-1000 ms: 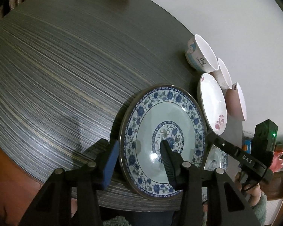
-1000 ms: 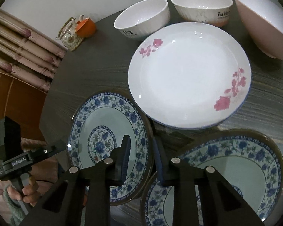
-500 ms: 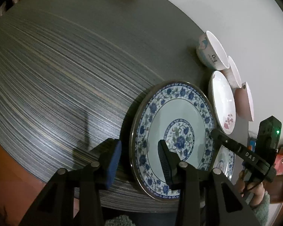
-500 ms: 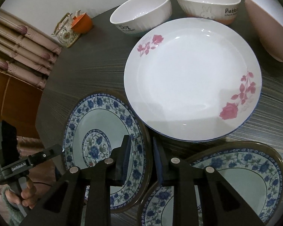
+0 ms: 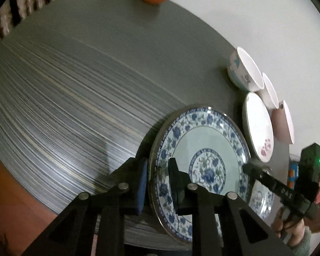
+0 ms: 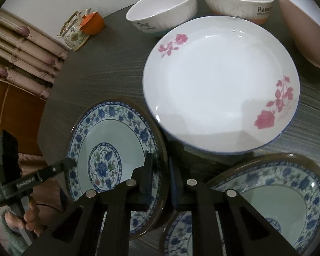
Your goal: Organize plates and bowls
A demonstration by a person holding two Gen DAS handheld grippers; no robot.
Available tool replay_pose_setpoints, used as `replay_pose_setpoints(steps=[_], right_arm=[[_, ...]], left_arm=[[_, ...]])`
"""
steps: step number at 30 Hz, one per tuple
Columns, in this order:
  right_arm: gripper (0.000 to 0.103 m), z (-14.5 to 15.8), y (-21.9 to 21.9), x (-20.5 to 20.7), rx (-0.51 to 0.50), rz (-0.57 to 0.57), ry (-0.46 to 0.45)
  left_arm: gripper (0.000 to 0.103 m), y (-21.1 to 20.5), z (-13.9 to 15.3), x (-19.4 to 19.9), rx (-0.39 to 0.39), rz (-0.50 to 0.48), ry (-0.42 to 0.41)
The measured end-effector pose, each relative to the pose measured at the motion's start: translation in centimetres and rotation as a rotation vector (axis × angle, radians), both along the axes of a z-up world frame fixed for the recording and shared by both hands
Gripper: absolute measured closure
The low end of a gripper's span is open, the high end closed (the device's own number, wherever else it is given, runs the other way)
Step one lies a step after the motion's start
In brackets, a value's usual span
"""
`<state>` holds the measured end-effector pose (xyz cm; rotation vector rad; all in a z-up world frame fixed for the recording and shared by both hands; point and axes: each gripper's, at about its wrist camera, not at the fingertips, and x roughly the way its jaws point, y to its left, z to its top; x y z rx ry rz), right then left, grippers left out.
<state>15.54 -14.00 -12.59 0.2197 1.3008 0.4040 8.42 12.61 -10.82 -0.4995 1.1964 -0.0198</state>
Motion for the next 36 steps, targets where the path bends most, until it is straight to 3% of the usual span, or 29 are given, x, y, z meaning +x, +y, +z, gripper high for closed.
replay_pose_setpoints(steps=[15, 23, 27, 30, 36], right_arm=[[0.090, 1.6, 4.1, -3.6, -0.001, -0.032, -0.103], [0.089, 0.2, 4.8, -4.8, 0.025, -0.077, -0.082], [0.090, -0.2, 5.4, -5.3, 0.019, -0.085, -0.085], [0.090, -0.2, 5.8, -5.8, 0.034, -0.077, -0.093], [0.090, -0.7, 6.2, -6.0, 0.046, -0.080, -0.070]], left_arm=[[0.083, 3.8, 1.0, 0.4, 0.078, 0.109, -0.043], [0.083, 4.7, 0.9, 0.5, 0.102, 0.129, -0.053], [0.085, 4.5, 1.1, 0.8, 0.041, 0.105, -0.088], [0.085, 3.9, 1.0, 0.9, 0.067, 0.075, -0.078], [0.085, 4.8, 1.2, 0.4, 0.051, 0.111, -0.089]])
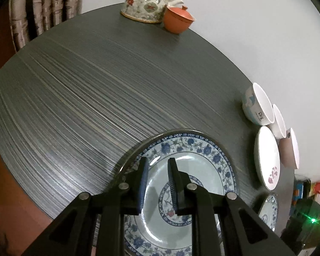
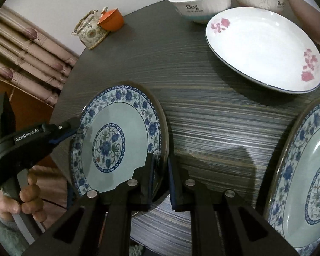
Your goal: Organize plates and bowls
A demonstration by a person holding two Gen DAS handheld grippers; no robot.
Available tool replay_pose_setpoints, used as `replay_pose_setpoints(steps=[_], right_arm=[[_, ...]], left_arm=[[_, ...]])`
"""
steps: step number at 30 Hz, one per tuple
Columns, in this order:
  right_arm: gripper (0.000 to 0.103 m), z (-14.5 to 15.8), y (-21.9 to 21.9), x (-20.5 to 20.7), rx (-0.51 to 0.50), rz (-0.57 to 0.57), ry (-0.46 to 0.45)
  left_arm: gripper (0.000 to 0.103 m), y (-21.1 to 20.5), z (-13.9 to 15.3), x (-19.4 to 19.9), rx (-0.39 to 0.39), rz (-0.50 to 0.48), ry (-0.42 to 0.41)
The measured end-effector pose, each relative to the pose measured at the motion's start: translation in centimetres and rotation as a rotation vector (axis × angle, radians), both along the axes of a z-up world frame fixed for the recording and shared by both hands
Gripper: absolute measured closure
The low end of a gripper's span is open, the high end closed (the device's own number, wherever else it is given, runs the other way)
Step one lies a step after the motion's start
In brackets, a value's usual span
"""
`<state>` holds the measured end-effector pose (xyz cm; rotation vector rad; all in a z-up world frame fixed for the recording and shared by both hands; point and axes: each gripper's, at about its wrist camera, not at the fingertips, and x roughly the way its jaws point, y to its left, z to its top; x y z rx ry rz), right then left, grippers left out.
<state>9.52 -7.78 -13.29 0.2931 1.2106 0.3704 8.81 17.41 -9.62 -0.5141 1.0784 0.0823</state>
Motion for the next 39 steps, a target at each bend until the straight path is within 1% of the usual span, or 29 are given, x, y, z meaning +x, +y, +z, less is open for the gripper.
replay_pose_setpoints(steps=[3, 6, 8, 9, 10, 11, 13, 15, 18, 22, 29, 34, 39], right_arm=[[0.089, 0.0, -0.1, -0.2, 0.000, 0.004, 0.003], [0.088, 0.0, -0.2, -0.1, 0.003, 0.003, 0.004], [0.084, 0.1, -0.1, -0.1, -0.007, -0.009, 0.000], [0.080, 0.2, -0.2, 0.0, -0.007, -0.014, -0.001], [0.079, 0.4, -0.4, -0.2, -0.003, -0.019, -0.005], [0.079, 0.6, -0.5, -0.2, -0.006, -0.024, -0.010], [0.079, 1.0, -0.8, -0.5, -0.016, -0.025, -0.026], [0.079, 1.5, -1.1, -0.8, -0.023, -0.026, -0.042], [0.079, 2.6, -1.6, -1.7, -0.046, -0.018, -0.086], [0.079, 4.2, -2.4, -3.0, -0.068, 0.010, -0.137], [0.075, 6.5, -5.8, -5.8, -0.086, 0.023, -0.195], [0.075, 7.8, -9.6, -7.8, -0.090, -0.019, -0.222], [0.075, 8.3, -13.4, -9.6, -0.100, -0.068, -0.240]], left_arm=[[0.083, 0.0, 0.5, -0.3, 0.021, 0.006, -0.036], [0.082, -0.4, 1.8, -0.8, 0.105, 0.003, -0.100], [0.080, -0.9, 2.7, -1.1, 0.146, -0.003, -0.151], [0.078, -1.2, 3.3, -1.4, 0.174, -0.009, -0.189], [0.076, -1.8, 4.0, -1.8, 0.207, -0.022, -0.231], [0.072, -2.5, 4.5, -2.1, 0.251, -0.038, -0.266], [0.070, -3.8, 5.2, -2.5, 0.319, -0.063, -0.296], [0.070, -5.0, 5.7, -3.0, 0.345, -0.090, -0.323], [0.070, -7.1, 6.1, -3.6, 0.347, -0.138, -0.341], [0.070, -10.0, 6.1, -4.4, 0.341, -0.206, -0.336], [0.070, -15.1, 6.6, -6.1, 0.356, -0.296, -0.333], [0.070, -17.2, 6.3, -6.6, 0.339, -0.333, -0.294], [0.070, -18.2, 5.7, -6.7, 0.341, -0.347, -0.249]])
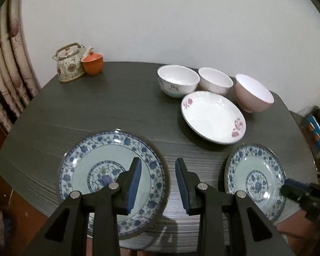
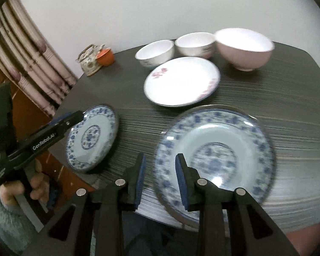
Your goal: Organize plates and bowls
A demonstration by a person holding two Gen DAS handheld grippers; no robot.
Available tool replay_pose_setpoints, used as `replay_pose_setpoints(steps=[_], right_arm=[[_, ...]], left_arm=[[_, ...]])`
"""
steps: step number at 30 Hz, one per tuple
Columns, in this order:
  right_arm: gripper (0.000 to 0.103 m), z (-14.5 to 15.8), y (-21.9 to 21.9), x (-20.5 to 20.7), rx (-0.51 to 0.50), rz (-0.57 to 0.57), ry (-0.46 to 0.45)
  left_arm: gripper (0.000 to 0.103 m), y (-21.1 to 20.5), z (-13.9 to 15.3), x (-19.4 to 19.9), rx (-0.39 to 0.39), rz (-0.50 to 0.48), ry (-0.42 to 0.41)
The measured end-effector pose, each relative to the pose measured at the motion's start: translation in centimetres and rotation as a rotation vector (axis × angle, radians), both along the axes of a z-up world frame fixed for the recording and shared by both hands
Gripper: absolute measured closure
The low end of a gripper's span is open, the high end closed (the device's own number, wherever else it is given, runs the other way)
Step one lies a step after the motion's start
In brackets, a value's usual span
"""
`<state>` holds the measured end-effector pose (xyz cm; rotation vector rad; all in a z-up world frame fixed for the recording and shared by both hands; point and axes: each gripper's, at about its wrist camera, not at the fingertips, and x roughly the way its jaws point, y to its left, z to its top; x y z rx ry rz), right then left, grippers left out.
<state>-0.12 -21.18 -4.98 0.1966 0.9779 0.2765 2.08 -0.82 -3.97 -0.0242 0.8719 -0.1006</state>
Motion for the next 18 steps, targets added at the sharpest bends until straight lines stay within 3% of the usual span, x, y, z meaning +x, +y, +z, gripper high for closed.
replay_pose_setpoints(steps=[3, 7, 18], right_arm=[[0.075, -0.1, -2.3, -0.6, -0.006, -0.037, 0.001], [0.075, -0.5, -5.8, -1.0, -0.004, -0.079, 0.017], [0.075, -2.8, -11.9, 0.3, 0.091, -0.153, 0.080]], left_arm=[[0.069, -0.4, -0.8, 0.1, -0.029, -0.006, 0.035], [0.070, -0.6, -2.3, 0.2, -0.185, -0.027, 0.143], [0.070, -3.7, -4.3, 1.4, -0.398, -0.115, 0.305]])
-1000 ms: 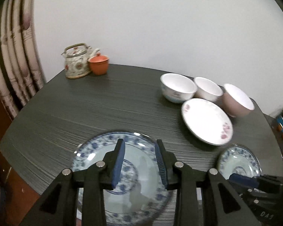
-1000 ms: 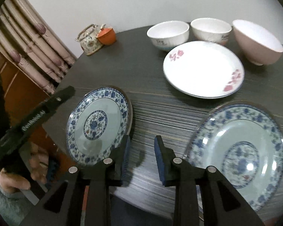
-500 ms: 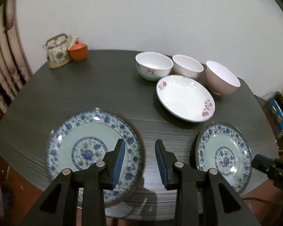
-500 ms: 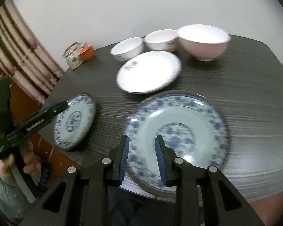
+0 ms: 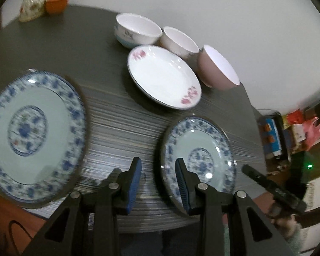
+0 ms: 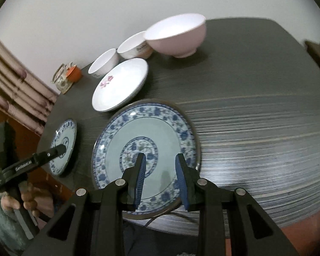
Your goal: Organize plates and bowls
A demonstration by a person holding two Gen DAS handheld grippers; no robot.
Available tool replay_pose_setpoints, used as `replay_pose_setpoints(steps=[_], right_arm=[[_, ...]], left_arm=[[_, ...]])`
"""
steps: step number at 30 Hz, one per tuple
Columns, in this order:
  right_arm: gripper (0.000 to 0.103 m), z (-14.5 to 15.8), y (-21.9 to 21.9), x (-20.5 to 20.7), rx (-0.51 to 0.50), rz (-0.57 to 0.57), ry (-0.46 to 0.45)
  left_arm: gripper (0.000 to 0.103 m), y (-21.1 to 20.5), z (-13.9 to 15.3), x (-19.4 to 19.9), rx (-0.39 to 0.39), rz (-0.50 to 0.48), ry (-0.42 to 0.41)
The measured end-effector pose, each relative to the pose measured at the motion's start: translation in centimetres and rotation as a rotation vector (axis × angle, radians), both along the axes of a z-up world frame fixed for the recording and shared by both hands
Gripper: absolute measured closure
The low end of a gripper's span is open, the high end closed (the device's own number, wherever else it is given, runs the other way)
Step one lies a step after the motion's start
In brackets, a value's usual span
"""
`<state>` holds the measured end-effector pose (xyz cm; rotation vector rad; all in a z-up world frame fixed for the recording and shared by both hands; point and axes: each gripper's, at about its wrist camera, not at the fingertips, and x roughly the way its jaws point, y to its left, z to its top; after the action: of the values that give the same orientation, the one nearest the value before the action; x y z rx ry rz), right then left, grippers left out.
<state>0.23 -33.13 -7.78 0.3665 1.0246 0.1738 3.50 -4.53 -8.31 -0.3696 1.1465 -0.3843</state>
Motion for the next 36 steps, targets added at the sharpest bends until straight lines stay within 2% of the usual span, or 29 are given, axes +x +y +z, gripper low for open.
replay_pose_setpoints(steps=[6, 12, 19, 26, 36], right_arm=[[0.075, -2.0, -2.7, 0.6, 0.072, -0.033, 0.046], [0.075, -3.9, -4.4, 0.9, 0.164, -0.075, 0.099], [0.077, -4.7, -4.1, 1.3, 0.206, -0.066, 0.119], [0.077, -5.1, -4.2, 1.7, 0.238, -0.079, 0.121], [0.077, -5.7, -4.5, 2.3, 0.256, -0.088, 0.137]], left_arm=[[0.070, -1.3, -1.4, 1.0, -0.068, -0.014, 0.089], [0.070, -2.1, -2.7, 1.8, -0.076, -0.015, 0.144], [0.070, -2.1, -3.9, 2.4, -0.081, -0.002, 0.201], [0.070, -2.2, -5.0, 3.0, -0.070, 0.008, 0.239], [0.072, -2.7, -5.0, 3.7, -0.059, -0.005, 0.240]])
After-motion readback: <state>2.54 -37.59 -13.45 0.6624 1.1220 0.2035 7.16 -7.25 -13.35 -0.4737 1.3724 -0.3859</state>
